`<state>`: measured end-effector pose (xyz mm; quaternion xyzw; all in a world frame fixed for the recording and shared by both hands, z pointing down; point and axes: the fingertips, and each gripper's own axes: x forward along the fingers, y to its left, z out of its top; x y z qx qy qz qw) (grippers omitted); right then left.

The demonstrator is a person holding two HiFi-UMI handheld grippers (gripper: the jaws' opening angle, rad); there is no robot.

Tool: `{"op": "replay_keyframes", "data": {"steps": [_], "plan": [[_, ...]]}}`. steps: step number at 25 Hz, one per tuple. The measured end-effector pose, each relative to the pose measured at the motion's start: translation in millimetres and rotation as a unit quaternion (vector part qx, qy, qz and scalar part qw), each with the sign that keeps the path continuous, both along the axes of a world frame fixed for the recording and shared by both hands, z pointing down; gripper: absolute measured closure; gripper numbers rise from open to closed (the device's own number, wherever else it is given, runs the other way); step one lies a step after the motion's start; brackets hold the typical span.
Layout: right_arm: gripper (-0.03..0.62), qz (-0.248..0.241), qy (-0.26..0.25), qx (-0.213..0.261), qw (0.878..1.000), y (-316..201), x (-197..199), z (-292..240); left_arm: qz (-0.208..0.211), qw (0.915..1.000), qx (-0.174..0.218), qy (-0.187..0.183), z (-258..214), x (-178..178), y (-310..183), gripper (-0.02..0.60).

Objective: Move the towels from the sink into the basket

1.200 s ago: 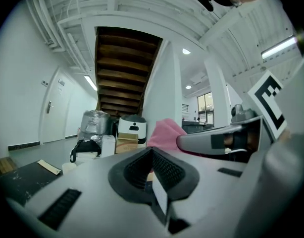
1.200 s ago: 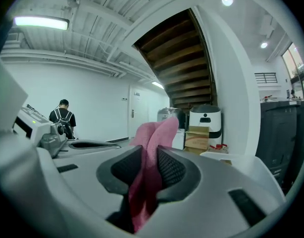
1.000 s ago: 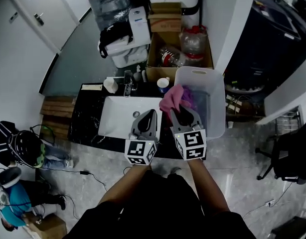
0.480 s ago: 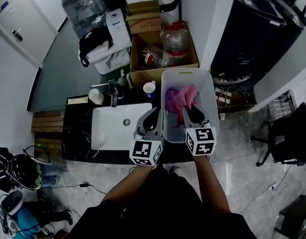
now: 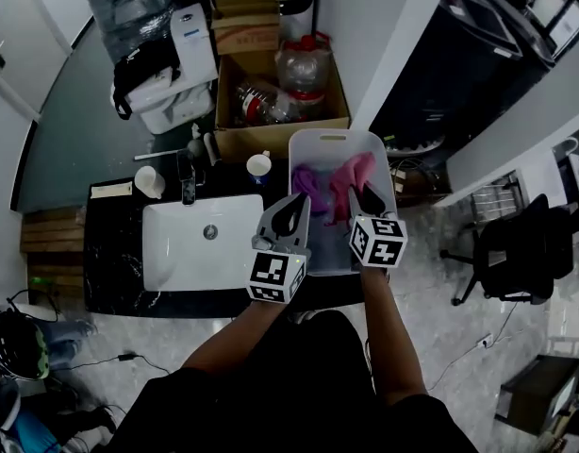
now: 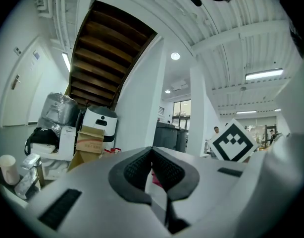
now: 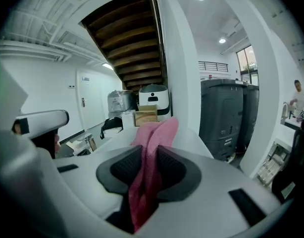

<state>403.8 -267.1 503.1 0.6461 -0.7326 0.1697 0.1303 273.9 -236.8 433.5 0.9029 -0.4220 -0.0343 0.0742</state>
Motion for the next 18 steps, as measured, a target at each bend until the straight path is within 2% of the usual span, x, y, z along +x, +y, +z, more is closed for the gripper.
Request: {"op": "replay_keyframes", "data": {"steps": [5,9,12,15,18], "plan": [[0.480,-0.005,-0.027,-0.035,0.999,-28.5,0.8,27.1,-0.005,1.0000,0.001,0.007,-8.8,13.7,-13.3,0.569],[0.477,-0.010,-0.020,-0.059,0.998,-60.0,9.4,55.0,-0.030,0.9994,0.016,-0.002,-15.7,20.1,-33.5,0.569],[0.477,0.004,-0.029,-0.088,0.996,-74.6,15.9,86.0,-0.043,0.9988,0.021,-0.006,-13.6,21.7,-40.3,0.569],[0.477,0.028,-0.049,-0.119,0.991,-90.0,25.6,107.8,-0.039,0.9989,0.022,-0.012,-13.2,33.1,-44.6,0.569],[0.477,0.025,-0.053,-0.130,0.990,-101.7,28.6,123.2,-0.029,0.9990,0.025,-0.022,-13.3,47.0,-45.1,0.568]]}}
